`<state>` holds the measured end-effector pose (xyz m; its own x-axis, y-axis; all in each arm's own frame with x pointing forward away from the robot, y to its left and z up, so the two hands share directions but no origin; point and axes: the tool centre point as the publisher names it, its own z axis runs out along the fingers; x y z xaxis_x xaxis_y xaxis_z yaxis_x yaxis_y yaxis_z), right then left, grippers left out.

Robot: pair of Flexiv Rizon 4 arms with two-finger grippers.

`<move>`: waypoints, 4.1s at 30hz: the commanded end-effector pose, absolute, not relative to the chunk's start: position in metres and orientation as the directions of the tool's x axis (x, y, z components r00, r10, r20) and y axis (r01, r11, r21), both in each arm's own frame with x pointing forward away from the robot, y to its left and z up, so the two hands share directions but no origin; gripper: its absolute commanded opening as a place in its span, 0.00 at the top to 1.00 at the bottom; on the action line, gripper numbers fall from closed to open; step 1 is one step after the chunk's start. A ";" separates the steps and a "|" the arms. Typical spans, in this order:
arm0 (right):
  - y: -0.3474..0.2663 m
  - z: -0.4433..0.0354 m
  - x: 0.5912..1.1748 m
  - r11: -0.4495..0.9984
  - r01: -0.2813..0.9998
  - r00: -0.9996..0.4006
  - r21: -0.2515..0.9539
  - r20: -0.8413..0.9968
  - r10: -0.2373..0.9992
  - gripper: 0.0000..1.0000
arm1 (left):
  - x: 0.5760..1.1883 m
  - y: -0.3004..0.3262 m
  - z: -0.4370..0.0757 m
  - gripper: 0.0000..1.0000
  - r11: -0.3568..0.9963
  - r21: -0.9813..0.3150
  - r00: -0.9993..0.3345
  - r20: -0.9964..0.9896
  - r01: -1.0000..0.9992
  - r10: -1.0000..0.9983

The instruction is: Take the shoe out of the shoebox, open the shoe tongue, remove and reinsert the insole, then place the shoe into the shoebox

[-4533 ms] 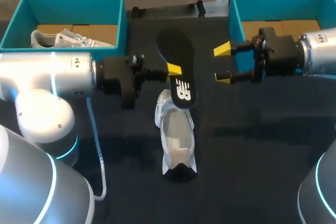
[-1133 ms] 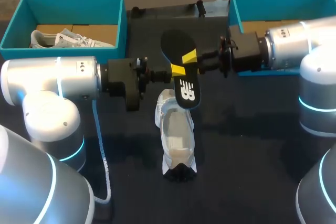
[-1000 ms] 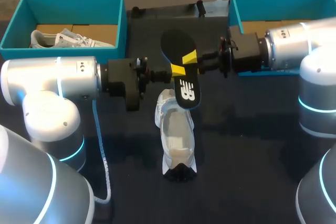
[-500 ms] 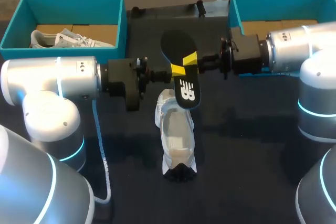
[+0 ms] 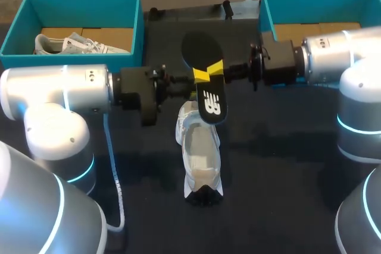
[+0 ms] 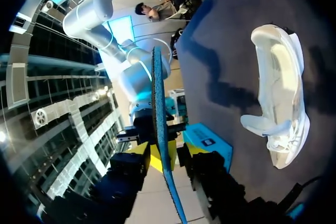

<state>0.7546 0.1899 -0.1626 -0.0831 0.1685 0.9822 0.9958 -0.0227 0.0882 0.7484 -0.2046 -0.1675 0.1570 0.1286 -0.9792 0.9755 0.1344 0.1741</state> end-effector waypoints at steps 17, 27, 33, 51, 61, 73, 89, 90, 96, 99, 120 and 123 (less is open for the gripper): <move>0.189 -0.177 0.755 -0.032 0.996 -0.082 0.088 0.983 0.162 1.00 | 0.760 -0.124 -0.138 0.00 0.030 0.054 0.040 -0.934 0.998 0.354; 0.189 -0.177 0.755 -0.032 0.996 -0.082 0.088 0.983 0.162 1.00 | 0.773 -0.127 -0.122 0.00 0.016 0.061 0.052 -0.935 0.998 0.350; 0.189 -0.177 0.755 -0.032 0.996 -0.082 0.088 0.983 0.162 1.00 | 0.807 -0.127 -0.084 0.00 -0.020 -0.259 -0.206 -0.812 0.966 0.547; 0.189 -0.177 0.755 -0.032 0.996 -0.082 0.088 0.983 0.162 1.00 | 0.813 -0.134 -0.066 0.00 0.024 -0.165 -0.135 -0.706 0.986 0.695; 0.189 -0.177 0.755 -0.032 0.996 -0.082 0.088 0.983 0.162 1.00 | 0.834 -0.154 -0.036 0.00 0.026 -0.198 -0.118 -0.473 0.980 0.873; 0.189 -0.177 0.755 -0.032 0.996 -0.082 0.088 0.983 0.162 1.00 | 0.837 -0.163 -0.036 0.00 0.047 -0.198 -0.112 -0.329 0.979 0.938; 0.189 -0.177 0.755 -0.032 0.996 -0.082 0.088 0.983 0.162 1.00 | 0.850 -0.197 -0.037 0.00 0.023 -0.201 -0.033 -0.047 0.979 0.998; 0.189 -0.177 0.755 -0.032 0.996 -0.082 0.088 0.983 0.162 1.00 | 0.850 -0.198 -0.037 0.00 0.018 -0.200 -0.026 -0.033 0.980 0.999; 0.189 -0.177 0.755 -0.032 0.996 -0.082 0.088 0.983 0.162 1.00 | 0.852 -0.207 -0.038 0.00 0.013 -0.195 -0.010 0.013 0.981 1.000; 0.189 -0.177 0.755 -0.032 0.996 -0.082 0.088 0.983 0.162 1.00 | 0.852 -0.210 -0.040 0.00 0.013 -0.190 -0.009 0.023 0.982 1.000; 0.189 -0.177 0.755 -0.032 0.996 -0.082 0.088 0.983 0.162 1.00 | 0.845 -0.191 -0.054 0.00 0.023 -0.193 -0.104 -0.420 0.981 0.901; 0.189 -0.177 0.755 -0.032 0.996 -0.082 0.088 0.983 0.162 1.00 | 0.836 -0.185 -0.058 0.00 0.025 -0.175 -0.110 -0.494 0.984 0.862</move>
<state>0.7555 0.1877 -0.1762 -0.0823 0.1606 0.9836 0.9957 -0.0300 0.0882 0.8528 -0.2046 -0.0481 -0.0511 0.9845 -0.1678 0.9746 0.0125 -0.2236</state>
